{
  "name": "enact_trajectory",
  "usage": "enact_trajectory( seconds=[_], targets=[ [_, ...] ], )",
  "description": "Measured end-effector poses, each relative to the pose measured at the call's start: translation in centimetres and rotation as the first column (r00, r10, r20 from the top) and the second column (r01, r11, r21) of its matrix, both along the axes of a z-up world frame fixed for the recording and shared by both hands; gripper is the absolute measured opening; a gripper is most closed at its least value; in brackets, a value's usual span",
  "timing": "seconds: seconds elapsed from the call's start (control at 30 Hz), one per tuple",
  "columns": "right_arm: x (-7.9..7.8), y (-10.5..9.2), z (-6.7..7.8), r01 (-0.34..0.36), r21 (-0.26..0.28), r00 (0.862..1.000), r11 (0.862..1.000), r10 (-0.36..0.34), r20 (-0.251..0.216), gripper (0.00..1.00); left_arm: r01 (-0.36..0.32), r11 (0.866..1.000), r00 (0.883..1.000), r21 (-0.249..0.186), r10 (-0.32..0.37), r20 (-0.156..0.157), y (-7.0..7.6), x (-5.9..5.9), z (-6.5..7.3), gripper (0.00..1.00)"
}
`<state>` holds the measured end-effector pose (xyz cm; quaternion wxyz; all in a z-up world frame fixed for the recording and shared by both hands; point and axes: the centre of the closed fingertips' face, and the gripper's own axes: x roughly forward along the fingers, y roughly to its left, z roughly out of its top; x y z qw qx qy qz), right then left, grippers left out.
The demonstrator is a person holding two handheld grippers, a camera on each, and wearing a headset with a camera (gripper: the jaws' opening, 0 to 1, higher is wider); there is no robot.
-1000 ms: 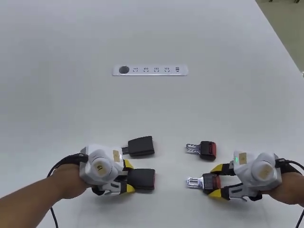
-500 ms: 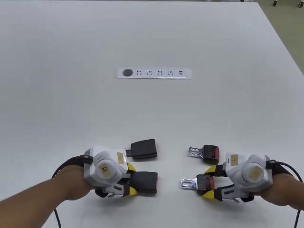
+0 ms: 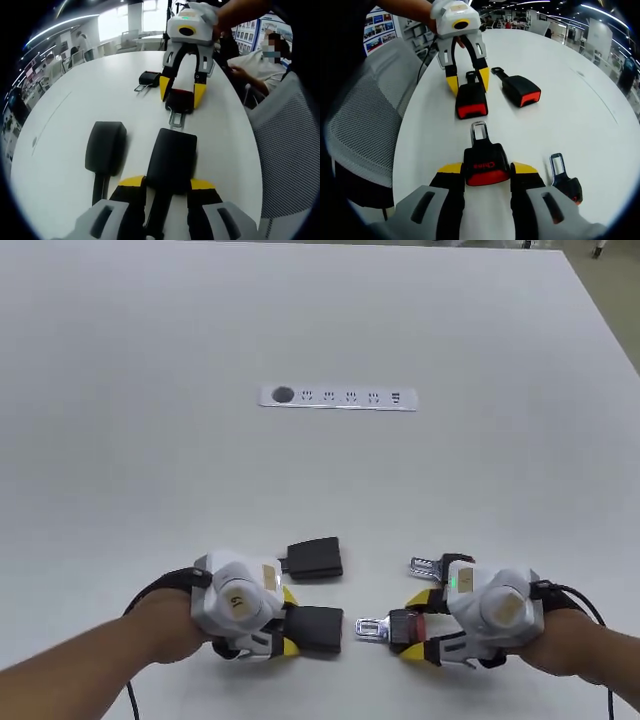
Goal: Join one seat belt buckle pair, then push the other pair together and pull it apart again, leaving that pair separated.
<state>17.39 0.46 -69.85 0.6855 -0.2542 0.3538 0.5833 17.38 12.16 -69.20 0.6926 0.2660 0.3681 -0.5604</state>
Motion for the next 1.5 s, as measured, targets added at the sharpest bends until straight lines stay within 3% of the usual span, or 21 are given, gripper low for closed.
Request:
enact_trajectory(
  seconds=[0.6,1.23,1.5],
  targets=[
    [-0.1,3.0,0.2,-0.024,0.021,1.0,0.999,0.024,0.006,0.34,-0.028,1.0,1.0,0.009,0.028,-0.002,0.0,0.0,0.0,0.32],
    [0.0,2.8,0.3,-0.003,0.033,1.0,0.999,0.003,0.001,0.33,-0.024,0.999,1.0,0.028,0.024,0.002,-0.1,0.1,-0.1,0.31],
    [0.0,4.1,0.4,0.001,0.048,1.0,0.999,-0.001,0.009,0.33,-0.014,0.999,1.0,0.031,0.014,0.001,-0.1,0.1,-0.3,0.31]
  ],
)
